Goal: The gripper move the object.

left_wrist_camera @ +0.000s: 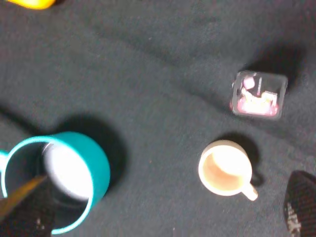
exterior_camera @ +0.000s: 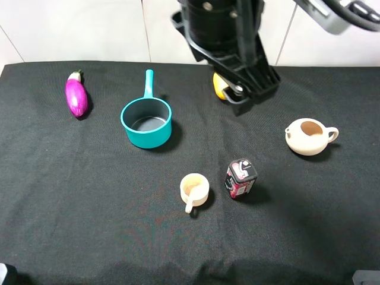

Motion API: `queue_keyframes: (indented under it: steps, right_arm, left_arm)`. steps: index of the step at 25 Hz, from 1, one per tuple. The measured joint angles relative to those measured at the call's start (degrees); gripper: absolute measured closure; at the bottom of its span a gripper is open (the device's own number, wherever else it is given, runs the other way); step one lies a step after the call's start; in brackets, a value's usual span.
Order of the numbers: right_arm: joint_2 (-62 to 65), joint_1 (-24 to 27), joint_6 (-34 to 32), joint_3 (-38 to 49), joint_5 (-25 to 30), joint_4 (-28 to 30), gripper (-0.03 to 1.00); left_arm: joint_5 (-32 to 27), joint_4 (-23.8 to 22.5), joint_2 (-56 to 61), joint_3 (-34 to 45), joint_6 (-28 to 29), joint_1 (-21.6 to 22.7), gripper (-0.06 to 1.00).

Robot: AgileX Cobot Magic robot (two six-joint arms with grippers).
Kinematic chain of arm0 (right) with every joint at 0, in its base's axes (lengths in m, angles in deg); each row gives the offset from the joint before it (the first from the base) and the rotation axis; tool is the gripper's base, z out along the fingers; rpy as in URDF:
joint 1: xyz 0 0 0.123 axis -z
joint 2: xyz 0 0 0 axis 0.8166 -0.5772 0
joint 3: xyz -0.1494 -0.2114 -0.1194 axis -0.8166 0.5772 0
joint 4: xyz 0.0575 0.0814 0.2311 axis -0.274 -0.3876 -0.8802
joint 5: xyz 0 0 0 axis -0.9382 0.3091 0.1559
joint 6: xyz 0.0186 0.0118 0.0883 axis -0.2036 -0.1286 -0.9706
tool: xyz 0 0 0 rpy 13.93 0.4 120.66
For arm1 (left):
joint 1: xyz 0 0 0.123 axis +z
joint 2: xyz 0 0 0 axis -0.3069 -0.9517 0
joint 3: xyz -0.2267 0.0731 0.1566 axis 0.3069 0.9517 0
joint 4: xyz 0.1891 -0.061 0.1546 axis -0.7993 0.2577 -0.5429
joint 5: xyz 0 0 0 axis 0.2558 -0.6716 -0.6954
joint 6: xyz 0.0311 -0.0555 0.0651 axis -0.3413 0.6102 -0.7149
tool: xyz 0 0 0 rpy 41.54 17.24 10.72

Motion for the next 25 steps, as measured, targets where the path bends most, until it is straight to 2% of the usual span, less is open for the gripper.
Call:
queue_keyframes:
  steps: [15, 25]
  right_arm:
    - [0.00, 0.00, 0.00, 0.00, 0.00, 0.00, 0.27]
    - [0.00, 0.00, 0.00, 0.00, 0.00, 0.00, 0.27]
  left_arm:
    - [0.00, -1.29, 15.89, 15.96, 8.76, 0.00, -0.04]
    - [-0.05, -0.85, 26.90, 23.83, 9.98, 0.00, -0.05]
